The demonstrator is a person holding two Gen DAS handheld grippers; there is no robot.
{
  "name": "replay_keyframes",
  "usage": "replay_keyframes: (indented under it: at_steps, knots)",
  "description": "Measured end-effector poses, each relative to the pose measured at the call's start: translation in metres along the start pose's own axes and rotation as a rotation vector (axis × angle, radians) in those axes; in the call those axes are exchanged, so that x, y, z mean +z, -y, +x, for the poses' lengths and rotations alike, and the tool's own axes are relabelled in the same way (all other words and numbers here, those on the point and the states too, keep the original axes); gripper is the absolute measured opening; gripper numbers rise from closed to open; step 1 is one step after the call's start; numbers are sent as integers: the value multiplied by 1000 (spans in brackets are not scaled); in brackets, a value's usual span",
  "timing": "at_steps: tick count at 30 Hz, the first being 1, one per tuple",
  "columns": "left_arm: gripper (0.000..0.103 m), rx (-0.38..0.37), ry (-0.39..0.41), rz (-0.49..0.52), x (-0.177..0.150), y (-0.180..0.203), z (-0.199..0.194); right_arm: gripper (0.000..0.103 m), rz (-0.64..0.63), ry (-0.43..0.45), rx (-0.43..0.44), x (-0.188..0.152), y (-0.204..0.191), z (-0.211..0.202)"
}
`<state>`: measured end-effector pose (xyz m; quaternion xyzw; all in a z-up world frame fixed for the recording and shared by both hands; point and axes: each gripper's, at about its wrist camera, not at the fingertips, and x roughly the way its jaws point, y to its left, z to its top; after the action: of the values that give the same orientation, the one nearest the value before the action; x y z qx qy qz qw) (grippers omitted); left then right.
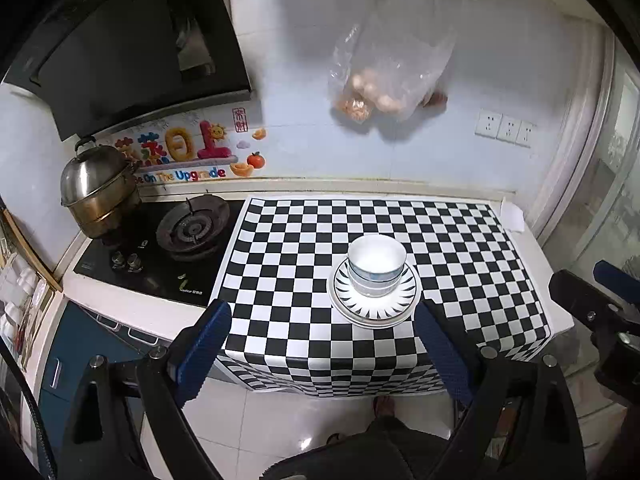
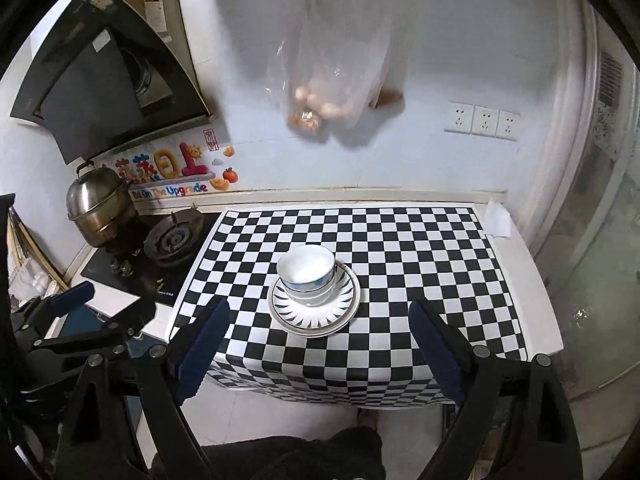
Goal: Organize plates and bowls
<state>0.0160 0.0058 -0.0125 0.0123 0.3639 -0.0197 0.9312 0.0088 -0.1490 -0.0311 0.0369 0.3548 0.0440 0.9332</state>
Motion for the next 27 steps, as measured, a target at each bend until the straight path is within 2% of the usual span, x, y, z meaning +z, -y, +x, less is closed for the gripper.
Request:
replay_keyframes:
  at_steps: [11, 27]
  knots:
    - [94, 9, 15, -12, -4, -3, -16, 93, -10, 43, -15, 1, -2, -26]
    - [94, 0, 16, -9, 2, -5, -20, 94, -13, 48, -30, 4, -2, -30]
